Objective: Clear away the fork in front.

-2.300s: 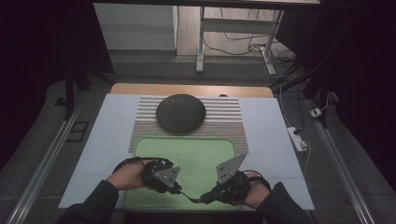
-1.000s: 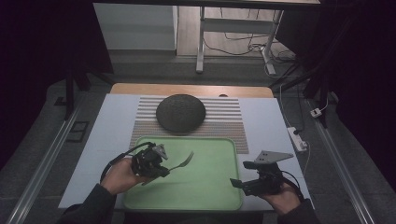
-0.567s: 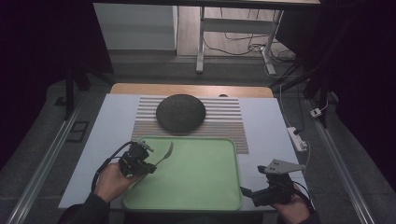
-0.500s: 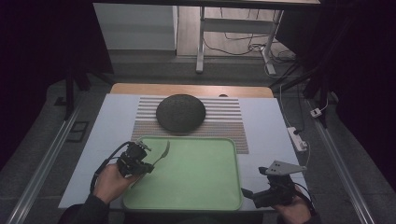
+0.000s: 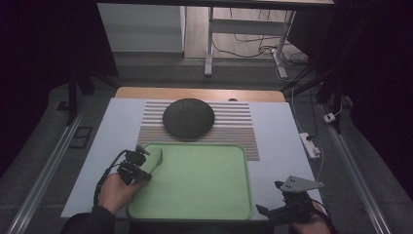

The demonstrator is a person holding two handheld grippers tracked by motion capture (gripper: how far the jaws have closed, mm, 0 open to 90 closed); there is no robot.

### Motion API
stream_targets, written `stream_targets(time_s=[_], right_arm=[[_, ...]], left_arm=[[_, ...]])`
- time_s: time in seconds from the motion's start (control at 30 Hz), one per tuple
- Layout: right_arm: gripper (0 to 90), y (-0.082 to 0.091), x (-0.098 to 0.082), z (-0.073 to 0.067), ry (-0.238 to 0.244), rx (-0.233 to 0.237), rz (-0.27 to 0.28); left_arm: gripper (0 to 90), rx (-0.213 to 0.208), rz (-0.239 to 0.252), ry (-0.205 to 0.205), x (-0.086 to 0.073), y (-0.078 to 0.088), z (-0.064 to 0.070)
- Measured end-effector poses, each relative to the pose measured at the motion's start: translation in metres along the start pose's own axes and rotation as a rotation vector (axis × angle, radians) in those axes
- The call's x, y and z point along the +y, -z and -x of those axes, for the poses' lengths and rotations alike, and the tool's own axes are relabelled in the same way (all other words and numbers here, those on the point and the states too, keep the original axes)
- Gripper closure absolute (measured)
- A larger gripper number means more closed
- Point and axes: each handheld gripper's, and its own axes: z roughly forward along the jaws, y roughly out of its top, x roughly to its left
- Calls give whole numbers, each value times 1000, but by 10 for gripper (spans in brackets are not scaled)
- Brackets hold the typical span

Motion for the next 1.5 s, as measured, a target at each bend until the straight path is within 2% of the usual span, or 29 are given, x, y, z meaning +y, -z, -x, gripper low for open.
stream_targets(time_s=[0.1,0.33,0.5,0.6,0.67,0.8,0.9,1.13,1.43,1.5], right_arm=[[0,0,-1,0,2,0,-7],[1,-1,-3,1,-4,5,-19],[1,2,-6,3,-19,2,-10],[1,6,-8,3,-45,2,2],[1,8,-10,4,-64,6,15],[0,13,-13,5,-87,14,30],[0,14,-14,4,-89,11,27],[1,12,-14,4,-85,22,13],[1,11,-14,6,-94,38,0],[1,11,-14,6,-98,41,0]], left_arm=[[858,1,-11,7,0,-3,-1],[811,-16,1,13,-1,-2,-3],[761,-31,42,2,-1,5,-4],[754,-21,89,-19,-1,12,-4],[761,-13,124,-49,1,16,-6],[845,-21,161,-98,4,19,-9],[887,-39,164,-99,11,16,-15],[888,-26,176,-116,29,7,-18],[888,-20,155,-156,41,-6,-10],[888,-35,155,-171,42,-7,-6]])
